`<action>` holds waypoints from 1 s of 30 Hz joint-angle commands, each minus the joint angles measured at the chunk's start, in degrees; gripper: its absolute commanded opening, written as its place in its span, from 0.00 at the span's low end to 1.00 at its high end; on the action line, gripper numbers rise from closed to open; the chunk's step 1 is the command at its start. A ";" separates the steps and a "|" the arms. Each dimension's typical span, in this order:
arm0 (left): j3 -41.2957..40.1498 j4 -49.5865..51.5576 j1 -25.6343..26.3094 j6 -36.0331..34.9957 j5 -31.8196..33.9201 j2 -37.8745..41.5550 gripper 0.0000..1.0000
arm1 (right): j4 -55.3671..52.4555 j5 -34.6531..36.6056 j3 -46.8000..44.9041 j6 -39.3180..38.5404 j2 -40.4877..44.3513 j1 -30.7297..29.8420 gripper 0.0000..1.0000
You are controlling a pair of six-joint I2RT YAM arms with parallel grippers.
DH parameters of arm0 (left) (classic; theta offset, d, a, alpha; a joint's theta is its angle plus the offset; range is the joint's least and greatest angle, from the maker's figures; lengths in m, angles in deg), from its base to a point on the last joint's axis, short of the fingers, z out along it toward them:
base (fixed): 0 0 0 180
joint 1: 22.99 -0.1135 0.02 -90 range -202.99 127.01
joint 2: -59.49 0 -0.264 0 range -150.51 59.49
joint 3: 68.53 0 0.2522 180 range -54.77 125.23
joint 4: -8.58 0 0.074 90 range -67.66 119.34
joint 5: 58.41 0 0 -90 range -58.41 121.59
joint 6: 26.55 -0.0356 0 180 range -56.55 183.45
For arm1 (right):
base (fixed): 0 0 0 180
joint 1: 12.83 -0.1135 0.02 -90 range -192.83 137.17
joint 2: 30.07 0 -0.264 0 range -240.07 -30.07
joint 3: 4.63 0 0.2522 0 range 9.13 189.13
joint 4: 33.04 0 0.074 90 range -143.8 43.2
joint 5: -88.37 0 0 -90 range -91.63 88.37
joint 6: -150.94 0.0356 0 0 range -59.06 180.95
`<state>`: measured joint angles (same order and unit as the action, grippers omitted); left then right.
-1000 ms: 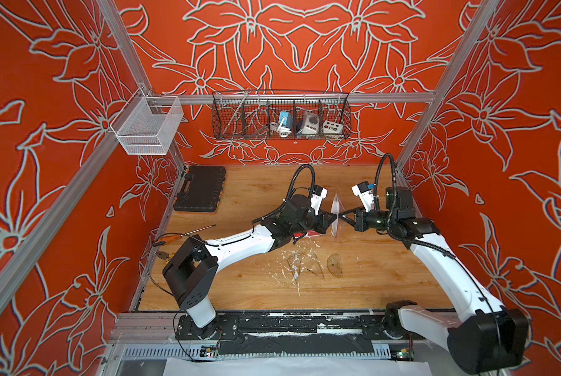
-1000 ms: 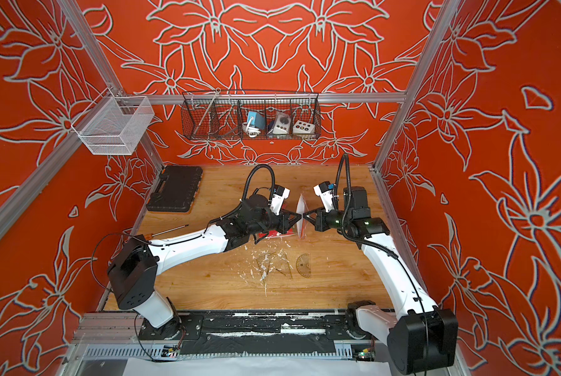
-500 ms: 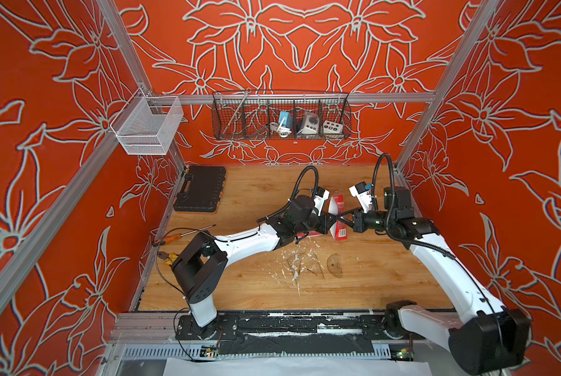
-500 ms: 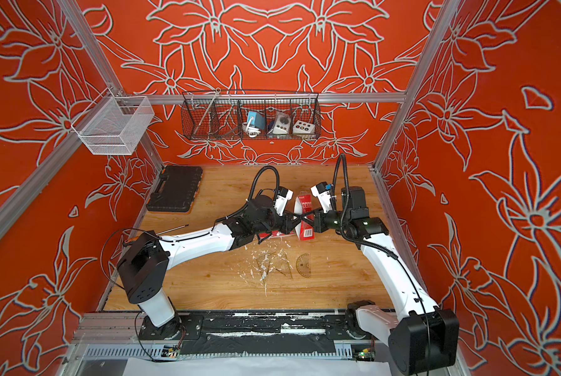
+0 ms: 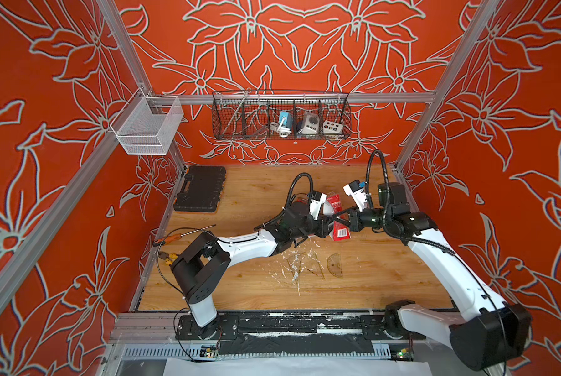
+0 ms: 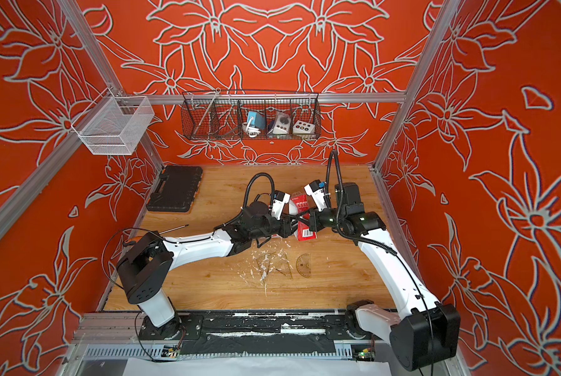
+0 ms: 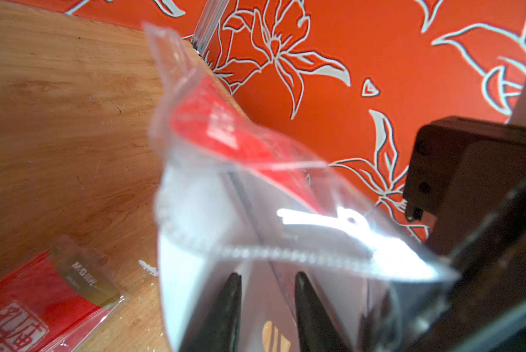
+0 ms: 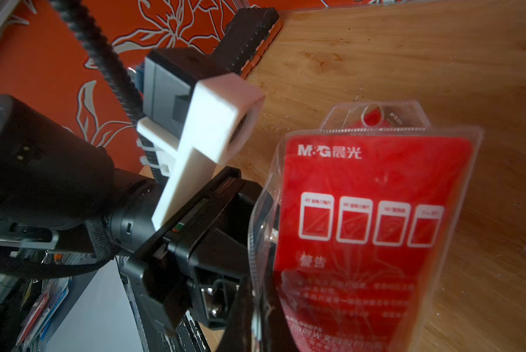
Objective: Open the ruler set and take out the ruler
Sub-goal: Take out the ruler from the ruler set bag.
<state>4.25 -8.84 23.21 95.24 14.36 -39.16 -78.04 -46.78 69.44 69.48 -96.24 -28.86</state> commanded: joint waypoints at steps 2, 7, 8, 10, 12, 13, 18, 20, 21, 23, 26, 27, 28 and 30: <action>-3.68 -9.58 -0.84 2.46 -1.74 2.73 0.35 | -0.56 -0.81 3.52 -1.13 0.44 -0.74 0.00; -4.83 -12.10 -0.90 1.98 -1.97 3.46 0.38 | -0.88 -0.91 4.54 -0.53 -0.27 -1.91 0.00; -5.16 -12.91 -0.83 2.06 -1.93 3.59 0.39 | -0.84 -0.83 4.68 -0.37 -0.45 -2.26 0.00; -5.67 -14.48 -0.89 2.18 -2.14 3.80 0.39 | -0.53 -0.48 4.76 -0.16 -0.82 -3.27 0.00; -5.84 -15.08 -0.90 2.30 -2.20 3.77 0.40 | -0.48 0.05 5.03 -0.04 -1.20 -4.31 0.00; -5.83 -15.29 -0.86 2.38 -2.32 3.64 0.40 | -0.53 0.27 5.31 -0.08 -1.40 -4.88 0.00; -8.75 -21.08 -0.88 3.92 -1.85 3.88 0.42 | -0.59 1.49 5.91 0.09 -2.35 -7.07 0.00; -9.97 -23.50 -0.93 4.50 -1.45 4.21 0.42 | -0.41 1.80 5.96 0.32 -2.39 -7.47 0.00; -10.56 -24.67 -0.94 4.72 -1.12 4.42 0.43 | -0.40 1.94 5.96 0.41 -2.38 -7.60 0.00; -11.98 -27.25 -0.89 5.11 -0.36 4.90 0.43 | -0.47 2.32 6.04 0.63 -2.38 -7.95 0.00; -13.10 -30.56 -0.89 5.40 0.06 5.14 0.44 | -1.15 3.84 6.25 0.30 -2.39 -8.73 0.00; -13.28 -31.50 -0.93 5.61 -0.04 5.08 0.45 | -1.50 4.46 6.36 0.14 -2.40 -8.88 0.00; -13.48 -32.54 -0.93 5.95 -0.05 4.97 0.45 | -1.75 4.98 6.39 -0.04 -2.44 -9.06 0.00; -13.98 -34.72 -0.93 6.67 -0.16 4.78 0.47 | -2.02 5.54 6.39 -0.19 -2.39 -9.10 0.00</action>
<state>-9.87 -35.09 21.94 100.64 14.73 -36.23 -79.00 -42.82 74.31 69.70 -98.38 -37.43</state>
